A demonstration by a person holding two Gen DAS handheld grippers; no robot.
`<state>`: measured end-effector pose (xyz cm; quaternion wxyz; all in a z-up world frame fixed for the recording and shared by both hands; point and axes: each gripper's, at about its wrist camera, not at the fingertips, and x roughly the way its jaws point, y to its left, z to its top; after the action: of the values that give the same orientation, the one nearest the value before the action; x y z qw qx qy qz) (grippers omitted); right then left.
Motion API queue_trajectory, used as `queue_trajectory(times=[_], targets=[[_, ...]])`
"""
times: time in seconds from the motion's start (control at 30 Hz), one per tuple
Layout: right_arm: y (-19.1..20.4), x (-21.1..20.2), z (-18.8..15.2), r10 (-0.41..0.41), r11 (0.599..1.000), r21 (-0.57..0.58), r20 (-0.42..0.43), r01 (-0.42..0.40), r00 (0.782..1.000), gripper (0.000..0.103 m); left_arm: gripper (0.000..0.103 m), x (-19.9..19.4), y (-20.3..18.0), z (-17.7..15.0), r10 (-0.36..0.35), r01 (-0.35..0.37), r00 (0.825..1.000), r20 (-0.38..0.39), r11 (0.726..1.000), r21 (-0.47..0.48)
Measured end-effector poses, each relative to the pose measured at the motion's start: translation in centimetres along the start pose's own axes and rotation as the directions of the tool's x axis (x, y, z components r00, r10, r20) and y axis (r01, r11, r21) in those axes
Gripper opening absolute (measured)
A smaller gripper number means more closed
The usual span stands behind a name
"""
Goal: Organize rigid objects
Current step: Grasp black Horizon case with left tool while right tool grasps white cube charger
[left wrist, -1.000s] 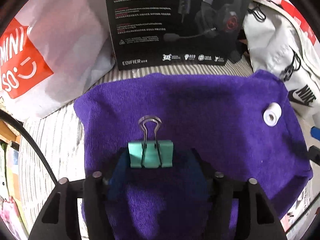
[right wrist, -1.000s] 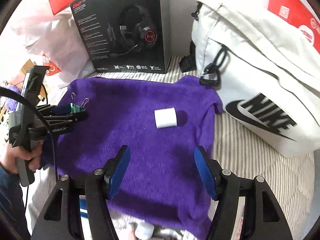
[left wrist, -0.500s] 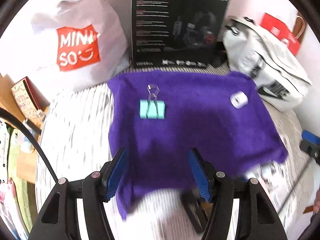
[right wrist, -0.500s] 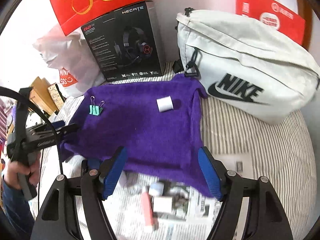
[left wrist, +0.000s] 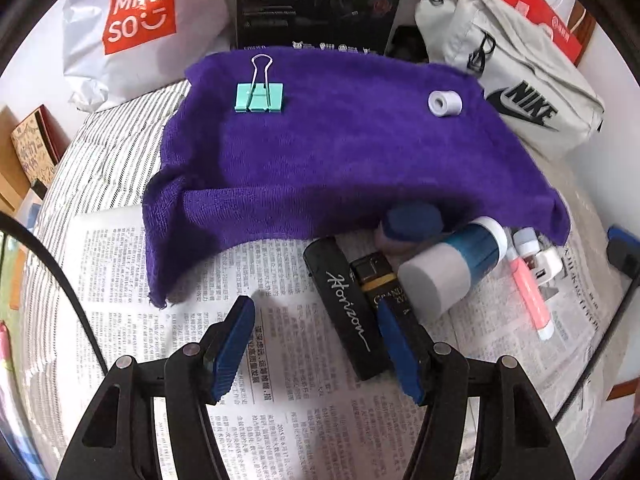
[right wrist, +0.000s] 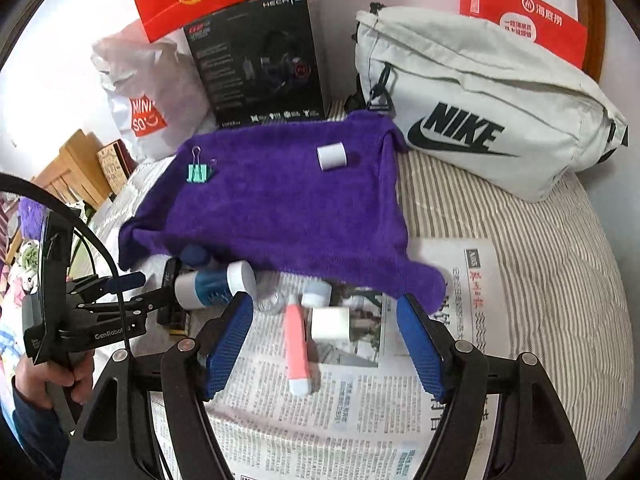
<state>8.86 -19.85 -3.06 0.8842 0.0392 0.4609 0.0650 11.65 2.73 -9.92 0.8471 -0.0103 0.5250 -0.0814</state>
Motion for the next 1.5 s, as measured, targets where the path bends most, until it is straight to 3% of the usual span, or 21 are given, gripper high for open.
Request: queue_trajectory(times=[0.13,0.37,0.47,0.53,0.7,0.97,1.03,1.07,1.3,1.5], targets=[[0.1,0.7,-0.7,0.023,1.000,0.015,-0.014,-0.022,1.000,0.074,0.066,-0.2,0.5,-0.4,0.044,-0.044,0.999,-0.003,0.999,0.013],[1.0,1.0,-1.3,0.042,0.999,-0.017,-0.020,-0.043,0.999,0.074,0.064,-0.3,0.8,-0.6,0.056,-0.056,0.998,-0.002,0.998,0.017],[1.3,1.2,-1.4,0.044,0.999,-0.022,-0.030,-0.045,0.999,0.074,0.066,0.5,-0.3,-0.3,0.108,-0.108,0.994,0.000,0.993,0.056],[1.4,1.3,-1.6,0.041,0.999,-0.026,-0.033,-0.042,0.999,0.074,0.063,0.4,-0.5,-0.4,0.118,-0.119,0.993,0.018,0.991,0.060],[0.9,1.5,-2.1,0.033,0.999,-0.028,-0.048,-0.035,0.998,0.074,0.035,-0.4,0.7,-0.9,0.091,-0.093,0.995,0.034,0.994,0.052],[-0.6,2.0,-2.4,0.013,1.000,-0.001,-0.057,-0.013,0.998,0.074,0.034,0.1,0.5,-0.2,0.086,-0.090,0.995,0.051,0.993,0.071],[-0.9,2.0,-2.5,0.007,1.000,-0.002,-0.055,-0.007,0.998,0.074,0.029,0.1,0.2,-0.3,0.084,-0.088,0.995,0.048,0.993,0.082],[-1.0,1.9,-2.6,0.007,1.000,-0.004,-0.053,-0.007,0.999,0.074,0.021,0.0,0.1,-0.4,0.074,-0.077,0.996,0.045,0.993,0.086],[-1.5,3.0,-3.3,0.039,0.999,-0.012,-0.069,-0.040,0.997,0.074,0.021,-0.1,-0.4,-1.0,0.061,-0.069,0.995,0.072,0.992,0.106],[-1.3,4.8,-3.2,-0.003,1.000,-0.011,-0.058,0.003,0.998,0.070,0.021,-0.1,-0.4,-0.9,0.053,-0.061,0.995,0.081,0.992,0.108]])
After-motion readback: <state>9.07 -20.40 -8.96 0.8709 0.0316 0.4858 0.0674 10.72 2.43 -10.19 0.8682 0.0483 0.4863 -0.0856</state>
